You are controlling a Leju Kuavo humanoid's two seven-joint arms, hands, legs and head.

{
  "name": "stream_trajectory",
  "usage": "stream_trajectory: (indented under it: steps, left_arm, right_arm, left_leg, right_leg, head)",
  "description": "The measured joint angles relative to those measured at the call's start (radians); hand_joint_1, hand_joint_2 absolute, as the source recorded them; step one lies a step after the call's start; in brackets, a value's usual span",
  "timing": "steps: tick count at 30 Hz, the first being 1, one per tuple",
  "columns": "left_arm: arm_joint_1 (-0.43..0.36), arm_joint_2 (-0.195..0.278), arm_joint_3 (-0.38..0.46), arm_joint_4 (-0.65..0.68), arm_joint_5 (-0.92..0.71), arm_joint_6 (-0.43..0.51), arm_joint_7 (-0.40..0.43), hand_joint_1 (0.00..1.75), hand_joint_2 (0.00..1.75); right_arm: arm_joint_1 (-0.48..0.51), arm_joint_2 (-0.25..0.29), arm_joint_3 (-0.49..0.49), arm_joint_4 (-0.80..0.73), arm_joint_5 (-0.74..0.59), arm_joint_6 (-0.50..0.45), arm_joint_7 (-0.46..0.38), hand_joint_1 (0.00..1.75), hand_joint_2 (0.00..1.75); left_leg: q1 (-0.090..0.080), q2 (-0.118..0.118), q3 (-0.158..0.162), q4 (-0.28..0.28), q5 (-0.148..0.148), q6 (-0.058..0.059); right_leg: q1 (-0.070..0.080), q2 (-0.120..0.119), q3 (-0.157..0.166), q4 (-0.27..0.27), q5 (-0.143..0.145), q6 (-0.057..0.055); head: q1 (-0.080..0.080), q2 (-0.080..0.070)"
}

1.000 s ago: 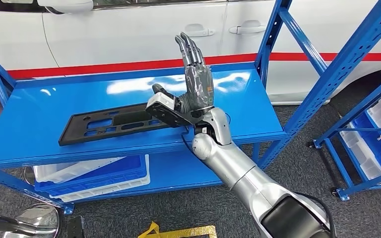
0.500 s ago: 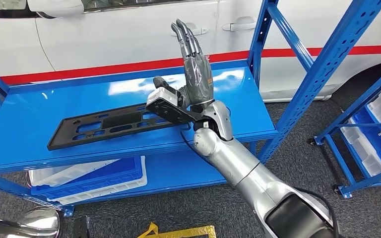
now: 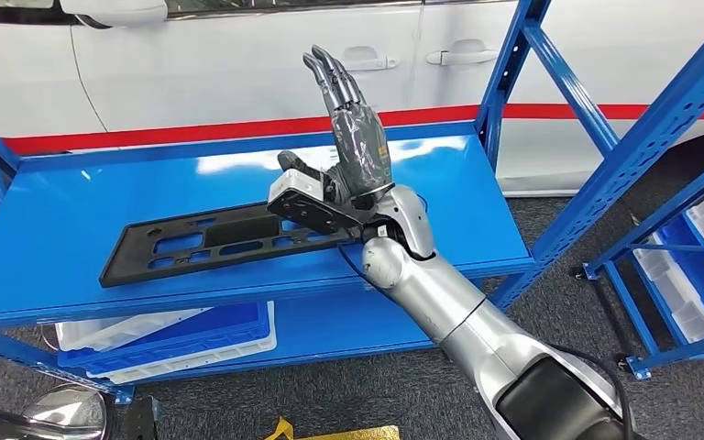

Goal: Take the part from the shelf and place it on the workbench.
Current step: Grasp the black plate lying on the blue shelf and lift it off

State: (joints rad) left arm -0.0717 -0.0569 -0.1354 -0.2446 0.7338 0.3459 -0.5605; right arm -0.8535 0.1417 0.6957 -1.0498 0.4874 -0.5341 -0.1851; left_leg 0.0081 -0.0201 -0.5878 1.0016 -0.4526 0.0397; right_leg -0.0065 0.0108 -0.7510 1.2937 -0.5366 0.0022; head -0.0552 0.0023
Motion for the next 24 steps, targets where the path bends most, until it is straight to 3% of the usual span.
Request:
stream_trajectory:
  steps: [2, 4, 5, 7, 9, 10, 12, 14, 15, 16, 17, 19, 21, 23, 24]
  left_arm:
    - [0.001, -0.001, 0.000, 0.000, 0.000, -0.002, 0.004, 0.00, 0.00]
    - [-0.003, -0.002, 0.000, 0.000, -0.002, -0.009, 0.004, 0.00, 0.00]
    - [-0.004, -0.002, 0.000, 0.000, -0.004, -0.013, 0.004, 0.00, 0.00]
    - [-0.002, -0.002, 0.000, 0.000, -0.007, -0.018, 0.003, 0.00, 0.00]
    - [0.002, -0.001, 0.000, 0.001, -0.009, -0.021, 0.002, 0.00, 0.00]
    - [0.001, -0.001, 0.000, 0.001, -0.009, -0.021, 0.002, 0.00, 0.00]
    - [0.000, -0.002, 0.000, 0.001, -0.009, -0.022, 0.002, 0.00, 0.00]
    - [0.000, -0.002, 0.000, 0.001, -0.009, -0.023, 0.002, 0.00, 0.00]
    - [0.001, -0.002, 0.000, 0.001, -0.009, -0.023, 0.002, 0.00, 0.00]
    - [0.002, -0.002, 0.000, 0.001, -0.009, -0.022, 0.002, 0.00, 0.00]
    - [0.002, -0.001, 0.000, 0.001, -0.009, -0.022, 0.002, 0.00, 0.00]
    - [-0.001, -0.001, 0.000, 0.001, -0.009, -0.022, 0.002, 0.00, 0.00]
    - [-0.004, -0.001, 0.000, 0.001, -0.009, -0.022, 0.002, 0.00, 0.00]
    - [-0.002, -0.001, 0.000, 0.001, -0.009, -0.023, 0.002, 0.00, 0.00]
    - [-0.001, -0.001, 0.000, 0.001, -0.009, -0.023, 0.002, 0.00, 0.00]
  right_arm:
    - [-0.001, -0.002, 0.005, 0.000, 0.005, 0.007, 0.005, 0.00, 0.00]
    - [-0.001, -0.003, 0.009, 0.000, 0.008, 0.010, 0.011, 0.00, 0.00]
    - [0.000, -0.005, 0.010, 0.000, 0.008, 0.011, 0.012, 0.00, 0.00]
    - [0.001, -0.007, 0.012, 0.000, 0.008, 0.011, 0.014, 0.00, 0.00]
    - [0.000, -0.008, 0.013, 0.000, 0.008, 0.011, 0.014, 0.00, 0.00]
    - [-0.001, -0.008, 0.013, 0.000, 0.008, 0.011, 0.014, 0.00, 0.00]
    - [0.000, -0.008, 0.014, 0.000, 0.008, 0.011, 0.014, 0.00, 0.00]
    - [0.003, -0.008, 0.015, 0.000, 0.008, 0.011, 0.014, 0.00, 0.00]
    - [0.004, -0.008, 0.016, 0.000, 0.008, 0.011, 0.014, 0.00, 0.00]
    - [0.004, -0.008, 0.016, 0.000, 0.008, 0.011, 0.014, 0.00, 0.00]
    - [0.003, -0.008, 0.016, 0.000, 0.008, 0.011, 0.014, 0.00, 0.00]
    - [0.001, -0.008, 0.016, 0.000, 0.008, 0.011, 0.014, 0.00, 0.00]
    - [-0.001, -0.009, 0.017, 0.000, 0.008, 0.011, 0.014, 0.00, 0.00]
    - [-0.001, -0.009, 0.017, -0.001, 0.007, 0.012, 0.013, 0.00, 0.00]
    - [-0.002, -0.009, 0.018, -0.001, 0.005, 0.013, 0.012, 0.00, 0.00]
  left_leg:
    - [0.002, -0.014, 0.010, 0.006, -0.013, -0.005]
    - [0.002, -0.029, 0.008, 0.016, -0.023, -0.013]
    - [0.004, -0.036, 0.003, 0.019, -0.025, -0.019]
    - [0.008, -0.050, -0.003, 0.017, -0.024, -0.031]
    - [0.009, -0.038, -0.013, 0.035, -0.037, -0.041]
    - [0.009, -0.024, -0.030, 0.070, -0.055, -0.045]
    - [0.009, 0.002, -0.095, 0.190, -0.102, -0.053]
    - [0.011, 0.008, -0.154, 0.283, -0.119, -0.058]
    - [0.011, 0.010, -0.158, 0.278, -0.100, -0.058]
    - [0.010, 0.015, -0.141, 0.234, -0.066, -0.056]
    - [0.009, 0.028, -0.110, 0.163, -0.026, -0.053]
    - [-0.002, 0.059, -0.053, 0.046, 0.018, -0.043]
    - [-0.012, 0.066, -0.039, 0.013, 0.019, -0.033]
    - [-0.009, 0.049, -0.036, 0.006, 0.023, -0.024]
    - [-0.006, 0.041, -0.031, 0.000, 0.026, -0.019]
  right_leg:
    - [-0.004, 0.012, 0.042, -0.117, 0.082, -0.003]
    - [-0.007, 0.038, 0.086, -0.217, 0.121, -0.006]
    - [-0.007, 0.047, 0.094, -0.235, 0.119, -0.008]
    - [-0.004, 0.040, 0.099, -0.244, 0.112, -0.015]
    - [-0.006, 0.025, 0.107, -0.254, 0.112, -0.025]
    - [-0.008, 0.016, 0.113, -0.259, 0.111, -0.030]
    - [-0.005, -0.003, 0.121, -0.261, 0.106, -0.039]
    - [-0.001, -0.021, 0.126, -0.261, 0.101, -0.044]
    - [0.000, -0.029, 0.129, -0.261, 0.098, -0.044]
    - [0.001, -0.036, 0.133, -0.261, 0.095, -0.044]
    - [0.002, -0.042, 0.138, -0.261, 0.092, -0.042]
    - [0.008, -0.055, 0.145, -0.260, 0.085, -0.037]
    - [0.011, -0.070, 0.147, -0.261, 0.082, -0.029]
    - [0.010, -0.080, 0.152, -0.261, 0.077, -0.019]
    - [0.009, -0.071, 0.149, -0.251, 0.067, -0.014]
  head:
    - [0.000, 0.000]
    - [-0.001, 0.000]
    - [-0.002, 0.000]
    - [-0.001, 0.000]
    - [-0.003, 0.000]
    - [-0.004, 0.000]
    - [-0.006, 0.000]
    - [-0.006, 0.000]
    - [-0.006, 0.000]
    - [-0.006, 0.000]
    - [-0.006, 0.000]
    - [-0.006, 0.000]
    - [-0.005, 0.000]
    - [-0.005, 0.000]
    - [-0.004, 0.000]
